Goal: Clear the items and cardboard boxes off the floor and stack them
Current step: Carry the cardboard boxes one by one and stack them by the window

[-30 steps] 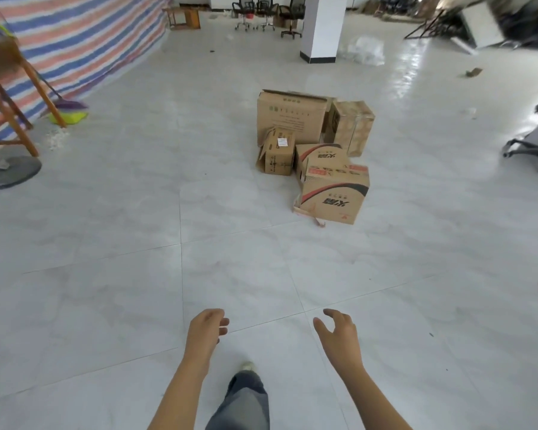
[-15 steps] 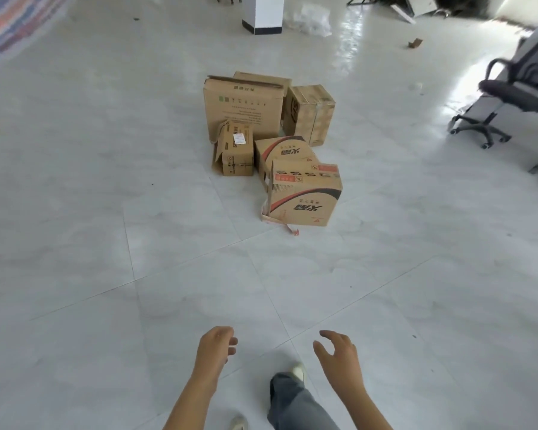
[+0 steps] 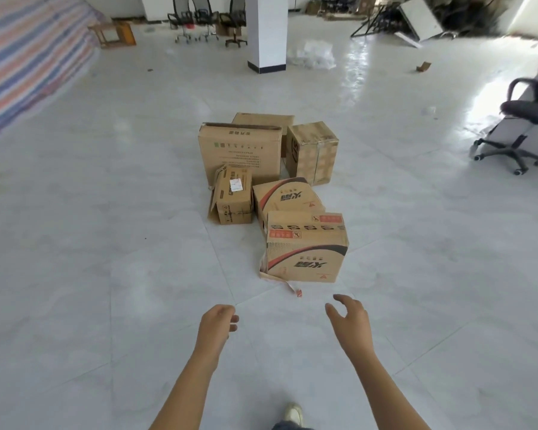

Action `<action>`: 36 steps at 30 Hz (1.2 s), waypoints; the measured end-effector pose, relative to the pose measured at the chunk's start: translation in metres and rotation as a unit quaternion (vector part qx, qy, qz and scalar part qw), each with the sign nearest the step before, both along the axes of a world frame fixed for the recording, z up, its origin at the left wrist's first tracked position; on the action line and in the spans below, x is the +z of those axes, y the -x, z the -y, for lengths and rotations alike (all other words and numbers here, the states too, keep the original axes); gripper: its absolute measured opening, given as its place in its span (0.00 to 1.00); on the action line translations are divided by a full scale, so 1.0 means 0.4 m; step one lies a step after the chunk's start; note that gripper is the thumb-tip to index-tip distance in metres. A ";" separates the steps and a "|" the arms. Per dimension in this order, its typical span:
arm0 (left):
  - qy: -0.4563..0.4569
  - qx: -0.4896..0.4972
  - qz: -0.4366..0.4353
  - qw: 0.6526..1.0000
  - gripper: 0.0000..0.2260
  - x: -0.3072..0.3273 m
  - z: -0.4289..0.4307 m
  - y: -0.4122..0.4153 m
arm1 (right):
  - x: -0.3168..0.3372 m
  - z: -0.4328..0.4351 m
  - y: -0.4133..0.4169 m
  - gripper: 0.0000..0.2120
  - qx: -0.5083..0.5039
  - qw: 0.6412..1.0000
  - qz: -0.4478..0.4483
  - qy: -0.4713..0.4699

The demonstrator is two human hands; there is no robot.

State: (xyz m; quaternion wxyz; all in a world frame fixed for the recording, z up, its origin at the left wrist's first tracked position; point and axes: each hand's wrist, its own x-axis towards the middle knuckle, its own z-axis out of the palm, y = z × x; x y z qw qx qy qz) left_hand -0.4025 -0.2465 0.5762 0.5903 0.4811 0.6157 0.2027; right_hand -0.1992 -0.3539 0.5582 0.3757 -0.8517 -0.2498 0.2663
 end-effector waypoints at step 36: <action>0.141 0.002 -0.179 0.974 0.11 -0.587 -1.121 -0.996 | -0.546 -1.004 -1.155 0.24 0.006 0.932 -0.179 0.316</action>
